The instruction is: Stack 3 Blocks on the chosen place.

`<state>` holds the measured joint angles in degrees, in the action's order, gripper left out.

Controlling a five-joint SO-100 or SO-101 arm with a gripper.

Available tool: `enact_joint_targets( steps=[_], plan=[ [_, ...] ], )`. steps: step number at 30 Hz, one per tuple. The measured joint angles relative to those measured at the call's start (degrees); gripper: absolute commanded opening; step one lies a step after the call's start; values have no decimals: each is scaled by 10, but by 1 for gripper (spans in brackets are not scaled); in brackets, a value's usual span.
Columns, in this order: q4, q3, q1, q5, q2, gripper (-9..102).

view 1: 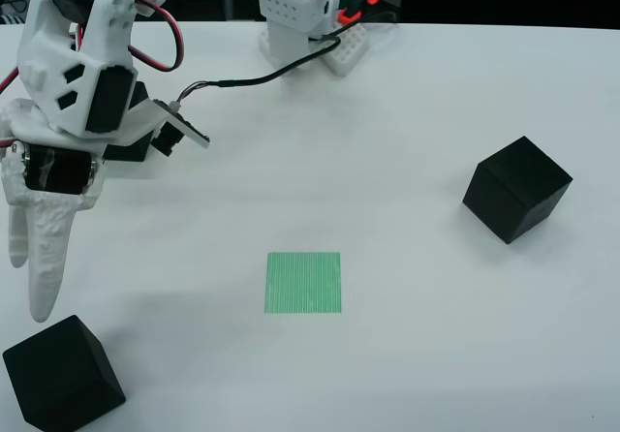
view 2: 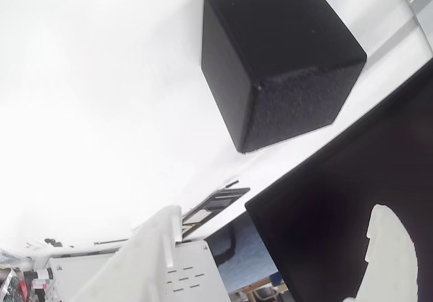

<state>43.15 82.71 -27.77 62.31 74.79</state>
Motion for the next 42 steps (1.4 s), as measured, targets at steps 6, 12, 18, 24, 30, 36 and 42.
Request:
enact_joint_targets(
  steps=[6, 12, 18, 24, 30, 36, 42],
  plan=[
    [-18, -18, 4, 0, -57, 33],
    [-23, -69, 13, -2, -112, 33],
    [-24, -117, 35, -2, -145, 32],
    [-27, -134, 44, -7, -175, 32],
    [-34, -139, 53, -7, -194, 31],
    [-39, -169, 52, -13, -216, 25],
    [-48, -190, 50, -14, -231, 22]
  ],
)
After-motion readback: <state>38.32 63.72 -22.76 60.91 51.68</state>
